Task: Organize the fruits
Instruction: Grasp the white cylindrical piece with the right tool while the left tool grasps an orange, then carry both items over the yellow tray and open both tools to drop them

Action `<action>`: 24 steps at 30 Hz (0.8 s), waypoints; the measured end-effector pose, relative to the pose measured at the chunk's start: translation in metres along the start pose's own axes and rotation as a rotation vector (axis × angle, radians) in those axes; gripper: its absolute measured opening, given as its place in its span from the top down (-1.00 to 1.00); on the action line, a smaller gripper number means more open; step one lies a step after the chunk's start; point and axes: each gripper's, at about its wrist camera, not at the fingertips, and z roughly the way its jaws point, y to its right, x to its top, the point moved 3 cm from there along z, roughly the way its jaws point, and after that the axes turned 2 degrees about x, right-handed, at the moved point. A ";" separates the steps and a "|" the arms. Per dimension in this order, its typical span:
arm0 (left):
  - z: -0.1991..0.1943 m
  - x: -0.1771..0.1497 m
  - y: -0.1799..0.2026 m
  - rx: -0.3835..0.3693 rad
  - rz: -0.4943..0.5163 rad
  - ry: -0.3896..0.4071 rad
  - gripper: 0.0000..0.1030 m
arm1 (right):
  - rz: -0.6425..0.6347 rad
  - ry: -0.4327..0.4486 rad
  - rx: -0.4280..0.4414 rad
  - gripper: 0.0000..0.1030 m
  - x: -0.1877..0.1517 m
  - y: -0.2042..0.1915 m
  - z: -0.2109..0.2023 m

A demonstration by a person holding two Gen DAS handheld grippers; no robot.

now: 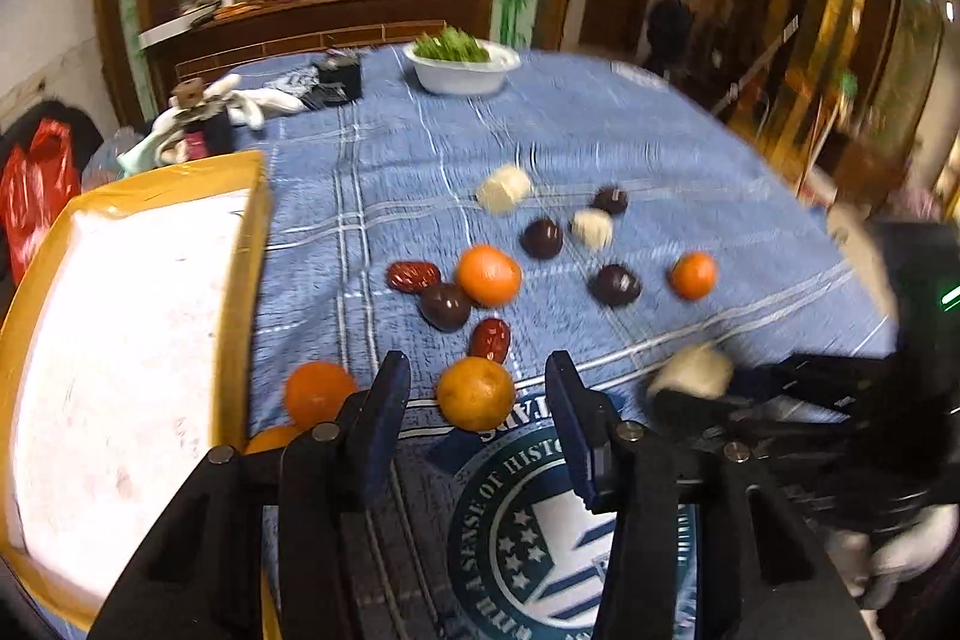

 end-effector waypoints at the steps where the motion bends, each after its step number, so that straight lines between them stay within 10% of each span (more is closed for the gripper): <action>1: 0.007 -0.002 0.004 0.010 0.019 -0.019 0.12 | 0.014 0.008 0.001 0.27 -0.002 0.003 -0.004; 8: 0.028 -0.008 0.014 0.104 0.097 -0.051 0.41 | 0.049 0.071 -0.036 0.27 -0.010 0.017 -0.041; 24: -0.051 0.008 0.005 -0.063 -0.062 0.119 0.41 | 0.198 0.331 -0.129 0.26 -0.094 0.086 -0.214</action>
